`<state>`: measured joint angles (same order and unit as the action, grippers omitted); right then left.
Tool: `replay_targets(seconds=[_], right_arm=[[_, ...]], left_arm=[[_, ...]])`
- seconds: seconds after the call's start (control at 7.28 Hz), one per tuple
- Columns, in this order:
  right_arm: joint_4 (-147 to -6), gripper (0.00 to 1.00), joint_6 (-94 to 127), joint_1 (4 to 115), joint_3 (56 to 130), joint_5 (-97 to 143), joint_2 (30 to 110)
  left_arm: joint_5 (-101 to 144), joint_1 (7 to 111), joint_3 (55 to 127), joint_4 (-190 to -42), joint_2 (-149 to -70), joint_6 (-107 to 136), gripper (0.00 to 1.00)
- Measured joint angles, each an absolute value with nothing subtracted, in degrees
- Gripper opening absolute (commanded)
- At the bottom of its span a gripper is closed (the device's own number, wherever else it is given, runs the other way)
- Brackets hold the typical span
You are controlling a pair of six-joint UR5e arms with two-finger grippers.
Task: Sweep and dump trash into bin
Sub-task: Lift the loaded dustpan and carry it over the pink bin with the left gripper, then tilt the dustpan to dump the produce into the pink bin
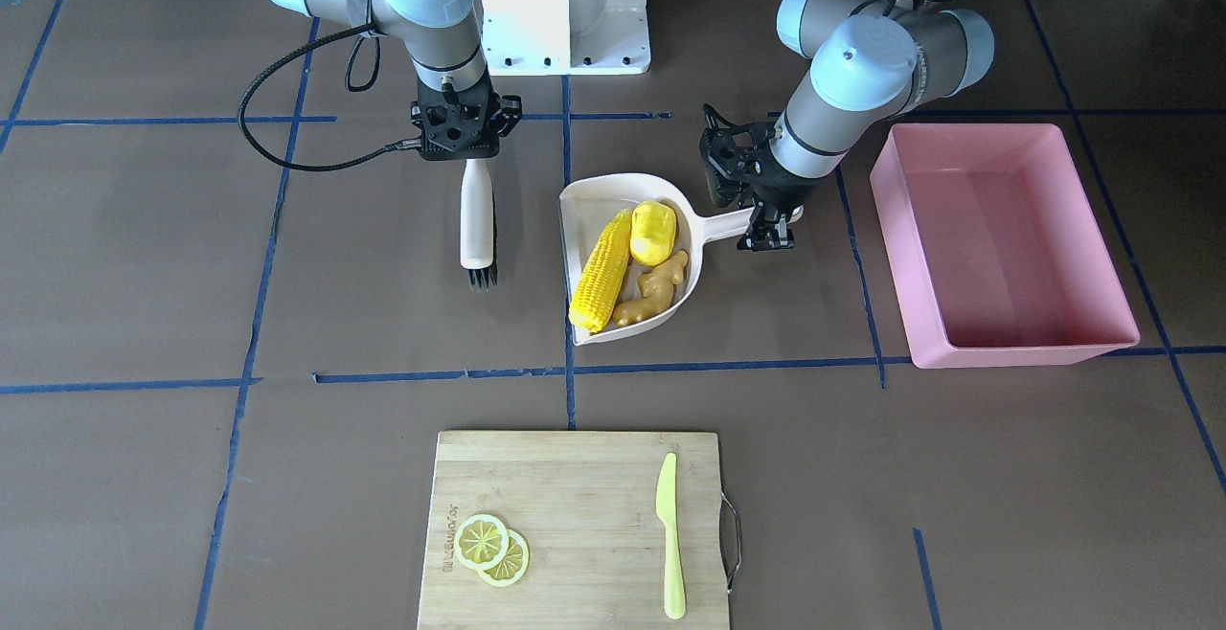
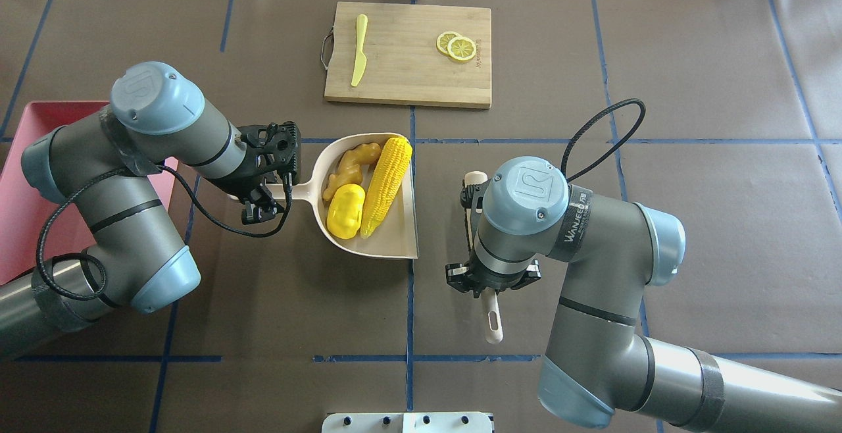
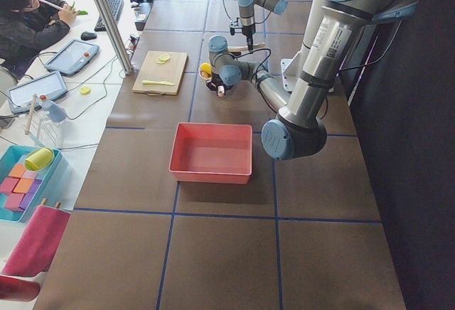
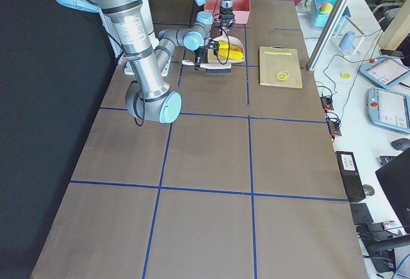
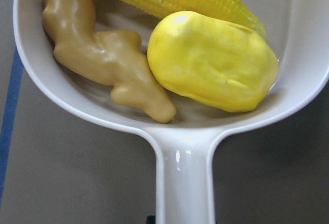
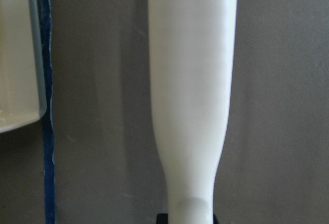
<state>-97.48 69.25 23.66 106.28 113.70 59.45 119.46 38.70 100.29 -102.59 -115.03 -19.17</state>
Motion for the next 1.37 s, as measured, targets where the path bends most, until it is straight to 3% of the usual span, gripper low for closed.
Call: replay_targets(seconds=[0.55,1.37], right_arm=[[-97.4,0.00,69.2,23.4,105.9,111.9,59.9],[-97.2,0.00,69.1,23.3,105.8,111.6,60.3]], left_arm=[[125.2,42.0,103.9,-111.4,-110.7,-13.9,0.00],[141.7,60.3,102.9,-113.1,-107.4,-24.7,0.00]])
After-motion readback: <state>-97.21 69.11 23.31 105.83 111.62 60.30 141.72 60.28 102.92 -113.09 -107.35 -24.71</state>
